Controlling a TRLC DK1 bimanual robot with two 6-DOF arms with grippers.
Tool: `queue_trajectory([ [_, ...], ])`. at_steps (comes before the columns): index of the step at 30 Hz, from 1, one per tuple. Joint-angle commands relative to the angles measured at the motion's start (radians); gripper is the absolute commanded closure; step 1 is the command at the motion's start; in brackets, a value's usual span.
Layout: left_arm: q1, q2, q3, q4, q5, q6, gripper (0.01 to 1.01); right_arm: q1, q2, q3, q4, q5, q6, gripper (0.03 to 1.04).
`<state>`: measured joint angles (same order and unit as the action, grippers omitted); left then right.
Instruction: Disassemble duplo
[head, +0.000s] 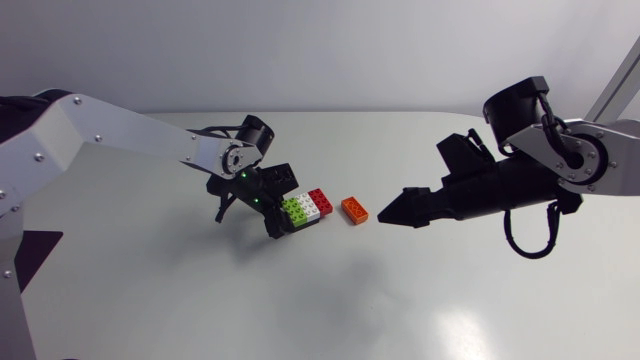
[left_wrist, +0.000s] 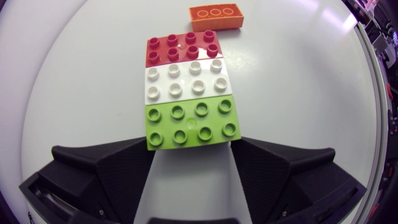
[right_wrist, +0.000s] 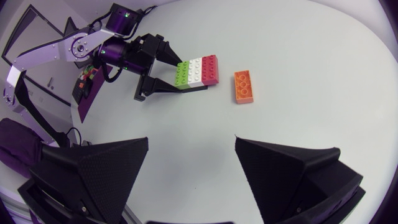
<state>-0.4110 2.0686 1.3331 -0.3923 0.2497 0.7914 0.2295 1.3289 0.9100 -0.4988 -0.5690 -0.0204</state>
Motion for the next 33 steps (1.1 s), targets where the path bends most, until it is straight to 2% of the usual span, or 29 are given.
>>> queue_trajectory([
  [1, -0.012, 0.027, 0.025, 0.003, -0.004, -0.014, 0.500, 0.007, 0.004, -0.022, -0.015, 0.000, -0.018, 0.06],
  [8, -0.015, -0.024, -0.003, 0.017, 0.006, -0.021, 0.534, 0.008, -0.011, -0.040, -0.014, 0.006, -0.024, 0.06],
  [15, -0.005, -0.222, -0.141, 0.015, 0.102, 0.008, 0.534, 0.008, -0.008, -0.030, -0.017, -0.005, -0.029, 0.06],
  [19, -0.025, -0.327, -0.235, 0.021, 0.146, 0.017, 0.534, -0.012, 0.075, 0.041, -0.075, -0.104, -0.021, 0.06],
  [25, -0.104, -0.424, -0.367, 0.152, 0.109, 0.000, 0.534, -0.033, 0.202, 0.159, -0.202, -0.298, -0.023, 0.07],
  [26, -0.120, -0.429, -0.380, 0.176, 0.085, -0.003, 0.534, -0.038, 0.219, 0.173, -0.218, -0.318, -0.024, 0.08],
  [31, -0.210, -0.453, -0.420, 0.245, 0.002, -0.023, 0.534, -0.067, 0.297, 0.211, -0.238, -0.388, -0.032, 0.25],
  [33, -0.236, -0.467, -0.423, 0.256, -0.007, -0.035, 0.534, -0.078, 0.319, 0.222, -0.241, -0.394, -0.033, 0.28],
])
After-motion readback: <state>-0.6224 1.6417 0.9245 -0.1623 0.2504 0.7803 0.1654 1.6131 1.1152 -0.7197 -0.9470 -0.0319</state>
